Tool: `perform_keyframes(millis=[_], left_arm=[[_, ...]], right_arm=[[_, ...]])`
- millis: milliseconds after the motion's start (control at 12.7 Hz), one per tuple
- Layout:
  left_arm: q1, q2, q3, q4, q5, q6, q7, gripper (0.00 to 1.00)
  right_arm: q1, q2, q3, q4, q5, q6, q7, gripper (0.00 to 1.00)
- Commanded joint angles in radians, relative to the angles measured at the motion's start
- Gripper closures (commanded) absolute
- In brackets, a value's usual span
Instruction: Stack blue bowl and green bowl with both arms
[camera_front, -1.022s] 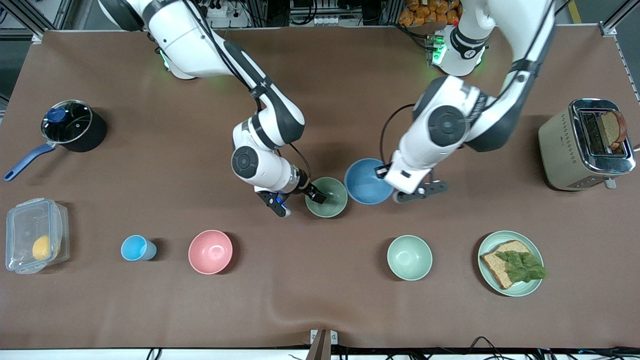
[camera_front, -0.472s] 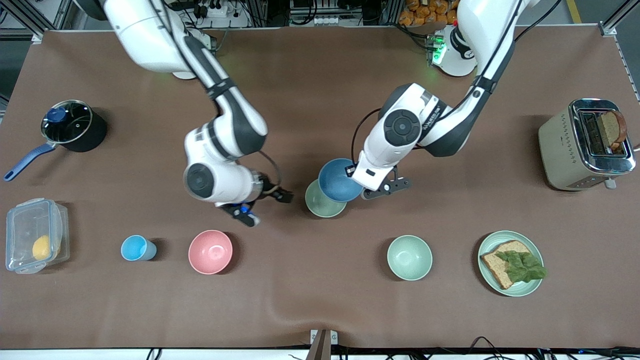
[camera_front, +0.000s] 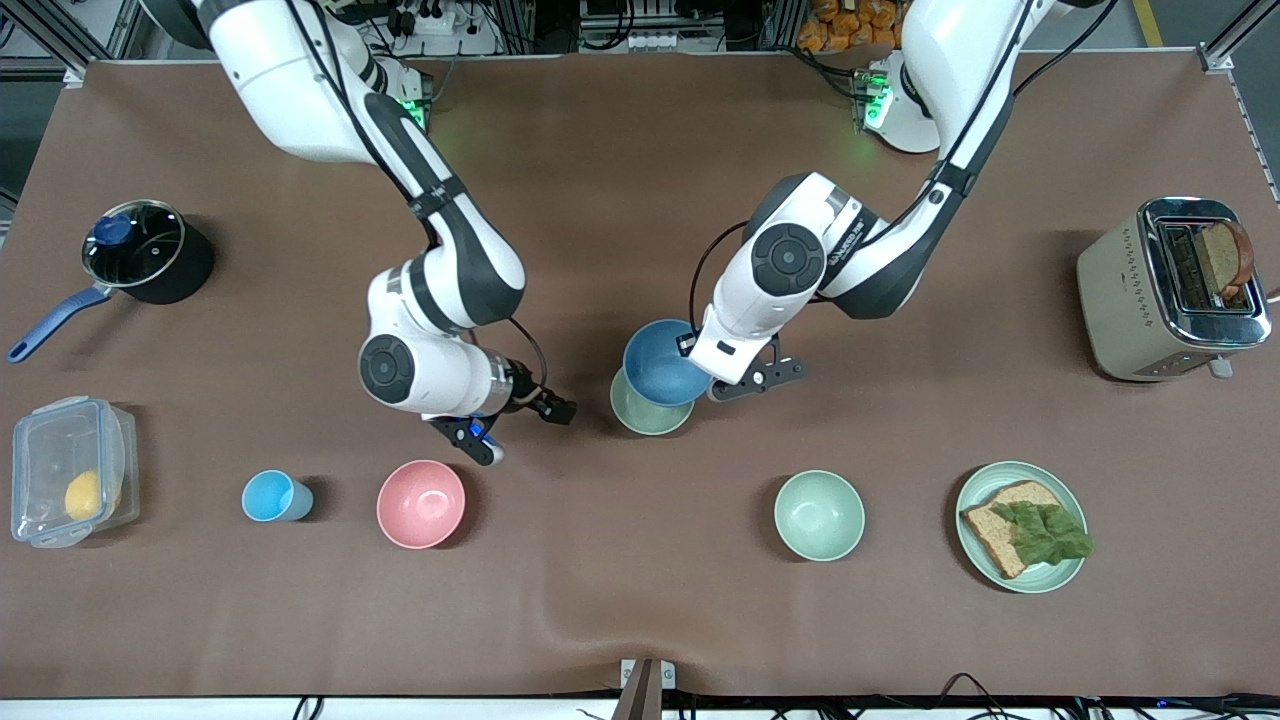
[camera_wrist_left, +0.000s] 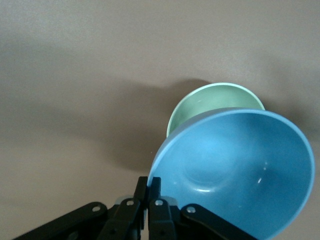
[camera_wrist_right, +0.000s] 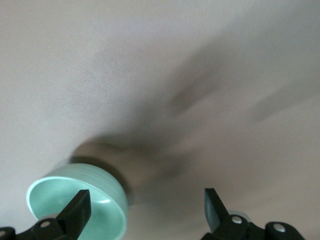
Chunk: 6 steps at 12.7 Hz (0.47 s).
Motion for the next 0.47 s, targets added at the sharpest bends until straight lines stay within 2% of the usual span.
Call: perform_keyframes(millis=[0,157,393], left_arm=[[-0.011,0.032,0.006,0.038,-0.018,0.016,-0.004,1.00],[-0.011,0.052,0.006,0.038,-0.017,0.044,0.003,1.00],[-0.011,0.063,0.006,0.038,-0.018,0.069,0.003,1.00]], right_arm=[[-0.003,0.032,0.004,0.021,0.089,0.076,0.094,0.00],[0.005,0.075,0.004,0.033,0.094,0.151,0.156,0.00],[0.020,0.141,0.004,0.109,0.094,0.161,0.246,0.00]])
